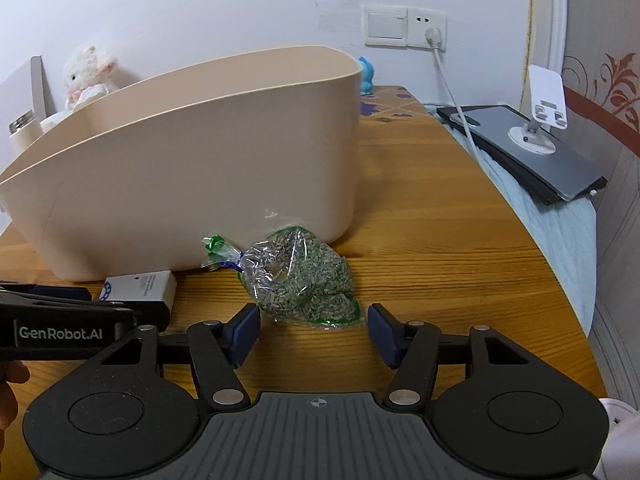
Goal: Organize objects
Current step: 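Grasp the white medicine box with left tool while right tool grasps the tea-leaf bag, then lower the white box and tea-leaf bag into the basket and open both tools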
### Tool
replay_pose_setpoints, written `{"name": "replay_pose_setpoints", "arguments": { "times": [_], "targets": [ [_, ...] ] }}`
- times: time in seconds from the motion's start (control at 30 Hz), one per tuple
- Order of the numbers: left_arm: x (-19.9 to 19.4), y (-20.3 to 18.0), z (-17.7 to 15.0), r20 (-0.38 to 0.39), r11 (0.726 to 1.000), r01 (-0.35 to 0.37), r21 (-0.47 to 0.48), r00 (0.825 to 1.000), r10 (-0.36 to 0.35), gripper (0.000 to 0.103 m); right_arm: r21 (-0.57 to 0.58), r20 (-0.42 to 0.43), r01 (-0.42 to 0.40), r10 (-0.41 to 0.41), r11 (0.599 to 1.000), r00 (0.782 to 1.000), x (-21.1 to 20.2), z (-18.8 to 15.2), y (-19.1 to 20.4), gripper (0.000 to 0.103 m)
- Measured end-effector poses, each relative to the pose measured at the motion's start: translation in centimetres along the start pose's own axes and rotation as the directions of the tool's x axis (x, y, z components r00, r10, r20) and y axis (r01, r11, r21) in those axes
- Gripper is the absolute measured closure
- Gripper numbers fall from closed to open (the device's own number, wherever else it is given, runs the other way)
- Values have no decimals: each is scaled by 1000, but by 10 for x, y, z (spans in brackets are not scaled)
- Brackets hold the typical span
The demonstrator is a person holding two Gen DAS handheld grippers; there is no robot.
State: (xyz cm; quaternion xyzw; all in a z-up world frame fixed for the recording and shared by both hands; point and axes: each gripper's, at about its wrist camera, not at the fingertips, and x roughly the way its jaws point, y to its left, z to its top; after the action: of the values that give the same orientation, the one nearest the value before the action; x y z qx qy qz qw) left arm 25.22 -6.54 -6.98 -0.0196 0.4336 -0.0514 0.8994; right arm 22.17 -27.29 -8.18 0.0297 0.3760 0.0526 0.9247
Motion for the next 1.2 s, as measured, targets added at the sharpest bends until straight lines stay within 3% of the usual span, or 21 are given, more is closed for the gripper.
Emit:
{"name": "replay_pose_setpoints", "arguments": {
  "times": [0.3, 0.4, 0.47, 0.53, 0.6, 0.87, 1.0, 1.2],
  "targets": [
    [10, -9, -2, 15, 995, -88, -47, 996, 89, 17, 4, 6, 1, -1, 1000, 1000, 2, 0, -4, 36],
    [10, -11, -3, 21, 994, -107, -19, 994, 108, 22, 4, 12, -3, 3, 1000, 1000, 5, 2, -2, 35],
    [8, -9, -4, 34, 992, -125, -15, 992, 125, 35, 2, 15, -9, 9, 1000, 1000, 6, 3, 0, 38],
    [5, -4, -5, 46, 993, -116, -14, 992, 116, 40, -4, 19, -16, 16, 1000, 1000, 6, 3, 3, 49],
    [4, -1, -4, 43, 995, -101, -2, 994, 101, 40, -15, 23, -21, 21, 1000, 1000, 5, 1, 5, 53],
    [-10, 12, -17, 38, 997, -78, 13, 996, 78, 41, -48, 44, -9, 11, 999, 999, -10, -7, 19, 55],
    [-35, 13, -24, 107, 992, -104, 71, 990, 96, 41, -55, 76, -11, 15, 998, 997, -30, -8, 26, 55],
    [-77, 23, -21, 173, 995, -73, 73, 983, 59, 41, -58, 175, -19, 29, 998, 984, -70, -1, 36, 55]
  ]
}}
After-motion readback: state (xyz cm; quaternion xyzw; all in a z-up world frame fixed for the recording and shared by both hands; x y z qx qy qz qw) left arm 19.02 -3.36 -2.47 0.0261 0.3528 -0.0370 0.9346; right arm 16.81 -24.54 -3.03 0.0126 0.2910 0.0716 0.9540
